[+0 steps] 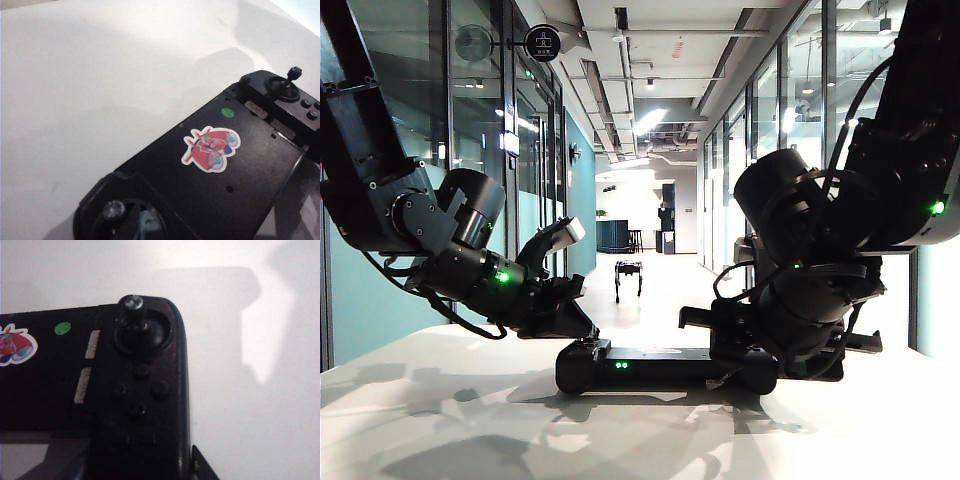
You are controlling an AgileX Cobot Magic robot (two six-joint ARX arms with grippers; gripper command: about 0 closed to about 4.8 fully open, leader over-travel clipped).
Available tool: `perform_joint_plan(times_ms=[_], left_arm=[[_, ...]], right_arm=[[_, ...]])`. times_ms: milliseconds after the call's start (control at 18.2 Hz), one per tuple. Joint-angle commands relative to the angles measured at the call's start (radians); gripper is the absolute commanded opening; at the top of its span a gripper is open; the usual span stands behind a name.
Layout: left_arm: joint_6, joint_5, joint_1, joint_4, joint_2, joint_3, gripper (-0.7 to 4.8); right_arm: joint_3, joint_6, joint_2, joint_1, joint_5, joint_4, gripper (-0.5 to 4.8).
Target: Push the left joystick on the remote control sitting on the white table forward to make the robot dog walk in a straight line until it approaches the door.
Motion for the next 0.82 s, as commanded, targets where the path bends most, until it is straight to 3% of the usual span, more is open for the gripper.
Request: perform_joint_plan(times_ms=[55,219,493,712,767,822], left_arm=[[0.003,-0.009,0.002,0.011,-0.001,0.006,-0.05],[-0.004,-0.004,0.002,-0.019,-0.007,0.006,-0.05],[-0.003,-0.011,0.002,-0.262,-0.149,0.006,-0.05],[-0.004,-0.109,0.002,-0.461,-0.285,0.006,-0.05],[-0.004,-0.122,0.002,-0.509,-0.326,0.006,-0.05],[-0.006,-0.141,0.002,-0.546,-0.372,0.006,-0.05]], right_arm=[[0.004,0.007,-0.005,0.0,0.005,0.013,2.29],[0.004,0.007,-0.005,0.0,0.005,0.013,2.29],[0.003,-0.053,-0.005,0.0,0.004,0.005,2.29],[0.003,-0.08,-0.005,0.0,-0.023,-0.01,2.3],[0.003,-0.086,-0.006,0.0,-0.042,-0.009,2.51],[0.003,-0.101,-0.006,0.0,-0.044,-0.01,3.16]])
